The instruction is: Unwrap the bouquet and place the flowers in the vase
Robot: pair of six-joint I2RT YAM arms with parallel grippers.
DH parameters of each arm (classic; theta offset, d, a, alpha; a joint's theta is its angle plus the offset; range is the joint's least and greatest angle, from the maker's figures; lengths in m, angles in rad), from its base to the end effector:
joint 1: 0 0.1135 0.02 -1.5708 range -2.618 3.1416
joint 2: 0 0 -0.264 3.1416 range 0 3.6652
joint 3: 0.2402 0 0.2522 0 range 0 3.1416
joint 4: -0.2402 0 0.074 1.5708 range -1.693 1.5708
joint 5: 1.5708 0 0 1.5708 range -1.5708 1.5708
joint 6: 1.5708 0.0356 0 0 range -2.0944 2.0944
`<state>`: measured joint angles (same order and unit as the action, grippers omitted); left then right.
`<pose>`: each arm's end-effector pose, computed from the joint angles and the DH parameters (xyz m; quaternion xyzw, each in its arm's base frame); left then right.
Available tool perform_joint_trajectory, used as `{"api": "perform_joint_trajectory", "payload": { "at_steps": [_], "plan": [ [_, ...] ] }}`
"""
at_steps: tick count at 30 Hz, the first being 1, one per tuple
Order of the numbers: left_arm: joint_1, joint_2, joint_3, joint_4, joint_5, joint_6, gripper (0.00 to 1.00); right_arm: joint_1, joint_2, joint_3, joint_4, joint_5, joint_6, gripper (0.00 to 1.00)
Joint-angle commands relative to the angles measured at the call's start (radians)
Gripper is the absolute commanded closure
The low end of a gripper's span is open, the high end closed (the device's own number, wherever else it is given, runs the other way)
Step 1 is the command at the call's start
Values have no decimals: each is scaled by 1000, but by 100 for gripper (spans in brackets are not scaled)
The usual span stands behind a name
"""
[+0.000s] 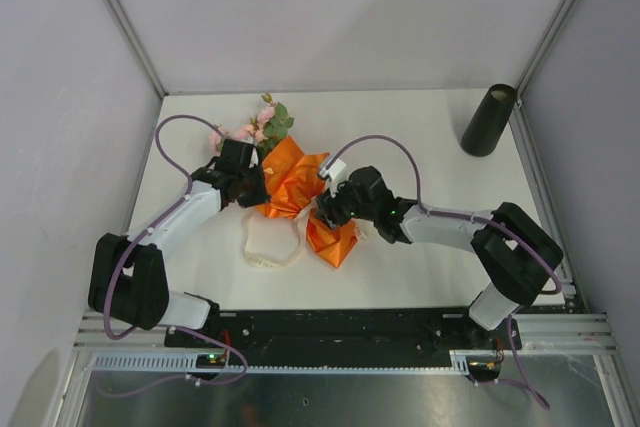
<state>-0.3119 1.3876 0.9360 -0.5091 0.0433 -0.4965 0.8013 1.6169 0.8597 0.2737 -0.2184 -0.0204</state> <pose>0.2672 -0.0878 0.2304 -0.0814 0.9501 -0.1371 0.2680 0.2364 0.2551 0.2020 -0.3914 0.7574 0.2819 0.4400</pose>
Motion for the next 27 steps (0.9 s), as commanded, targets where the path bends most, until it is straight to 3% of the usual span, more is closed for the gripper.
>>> {"api": "perform_joint_trajectory", "payload": {
  "at_steps": [1, 6, 9, 20, 22, 27],
  "plan": [
    [3, -10, 17, 26, 44, 14, 100, 92, 53, 47, 133, 126, -67, 43],
    [3, -12, 18, 25, 64, 21, 100, 180, 134, 52, 263, 380, -264, 35],
    [3, -12, 19, 24, 74, 19, 100, 200, 162, 53, 333, 529, -335, 35],
    [3, -21, 1, 24, 74, 22, 100, 216, 263, 68, 411, 599, -450, 44],
    [4, -27, -6, 23, 65, 15, 100, 218, 271, 73, 433, 605, -449, 51],
    [4, -37, -28, 22, 52, 4, 100, 230, 252, 74, 466, 624, -451, 84]
  ]
}}
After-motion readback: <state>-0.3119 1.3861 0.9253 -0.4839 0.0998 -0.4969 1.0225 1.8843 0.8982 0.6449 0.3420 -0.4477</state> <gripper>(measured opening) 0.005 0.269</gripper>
